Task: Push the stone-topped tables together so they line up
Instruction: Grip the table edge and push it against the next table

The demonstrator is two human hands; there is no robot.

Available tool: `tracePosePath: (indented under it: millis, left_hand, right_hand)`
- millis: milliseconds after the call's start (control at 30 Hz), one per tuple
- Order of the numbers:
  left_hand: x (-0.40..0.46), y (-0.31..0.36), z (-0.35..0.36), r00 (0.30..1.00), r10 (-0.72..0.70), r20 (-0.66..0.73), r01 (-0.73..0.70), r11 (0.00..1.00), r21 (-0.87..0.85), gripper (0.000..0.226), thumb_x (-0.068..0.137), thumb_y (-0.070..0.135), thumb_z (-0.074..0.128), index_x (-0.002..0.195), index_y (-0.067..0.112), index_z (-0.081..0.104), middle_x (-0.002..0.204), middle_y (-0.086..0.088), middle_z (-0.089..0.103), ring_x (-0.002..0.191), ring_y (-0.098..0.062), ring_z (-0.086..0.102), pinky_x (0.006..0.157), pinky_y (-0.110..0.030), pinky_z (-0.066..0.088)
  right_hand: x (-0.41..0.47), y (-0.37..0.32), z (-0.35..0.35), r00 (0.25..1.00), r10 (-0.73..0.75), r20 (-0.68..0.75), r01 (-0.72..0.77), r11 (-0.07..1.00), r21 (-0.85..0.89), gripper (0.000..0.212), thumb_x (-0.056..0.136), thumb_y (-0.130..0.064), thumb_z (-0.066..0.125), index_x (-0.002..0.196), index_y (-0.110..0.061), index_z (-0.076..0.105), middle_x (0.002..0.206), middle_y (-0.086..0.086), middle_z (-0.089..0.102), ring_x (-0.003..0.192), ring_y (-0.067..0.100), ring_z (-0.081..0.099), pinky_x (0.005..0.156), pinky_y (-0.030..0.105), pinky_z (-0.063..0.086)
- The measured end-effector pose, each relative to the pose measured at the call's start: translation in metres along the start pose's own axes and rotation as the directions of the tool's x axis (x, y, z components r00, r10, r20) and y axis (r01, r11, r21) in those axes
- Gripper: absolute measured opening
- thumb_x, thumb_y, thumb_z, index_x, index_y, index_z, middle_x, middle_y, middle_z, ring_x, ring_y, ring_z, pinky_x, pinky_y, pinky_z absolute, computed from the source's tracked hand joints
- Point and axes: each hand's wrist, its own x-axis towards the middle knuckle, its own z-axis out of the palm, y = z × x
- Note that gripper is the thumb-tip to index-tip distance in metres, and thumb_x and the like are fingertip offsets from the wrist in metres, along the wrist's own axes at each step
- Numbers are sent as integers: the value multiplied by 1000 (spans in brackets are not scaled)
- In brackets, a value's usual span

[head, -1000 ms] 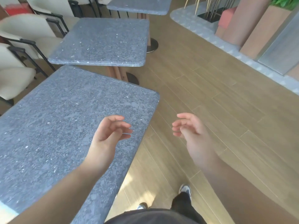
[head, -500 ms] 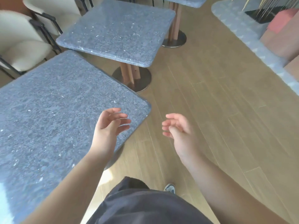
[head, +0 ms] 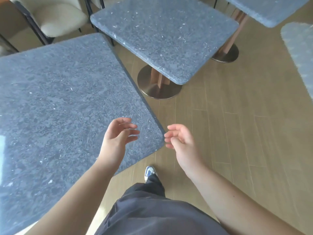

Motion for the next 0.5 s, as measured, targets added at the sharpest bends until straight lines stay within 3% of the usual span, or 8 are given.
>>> tracePosePath:
  millis: [200, 300, 500]
  left_hand:
    - [72, 11, 22, 994, -53, -96, 47, 997, -68, 36, 78, 7, 47, 112, 8, 58, 98, -8, 67, 89, -27, 69, 85, -44, 55]
    - [91, 13, 24, 983, -77, -165, 66, 995, -71, 36, 78, 7, 48, 112, 8, 57, 97, -8, 67, 87, -25, 70, 85, -44, 54]
    - [107, 0, 20, 921, -131, -366, 95, 989, -116, 35, 77, 7, 49, 110, 12, 59, 100, -11, 66, 90, -28, 69, 85, -45, 55]
  right_hand:
    - [85, -21, -2, 986, 40, 159, -9, 982, -191, 39, 83, -2, 40, 100, -32, 59, 89, -7, 65, 85, 13, 63, 93, 47, 53]
    - [122, -30, 4, 974, 34, 222, 14, 977, -214, 37, 79, -7, 40, 100, -32, 59, 89, -5, 65, 85, 17, 63, 90, 45, 53]
    - [185, -28, 14, 921, 101, 377, -11, 972, -233, 39, 90, 11, 39, 105, -21, 57, 91, 2, 62, 81, 14, 61, 82, 38, 54]
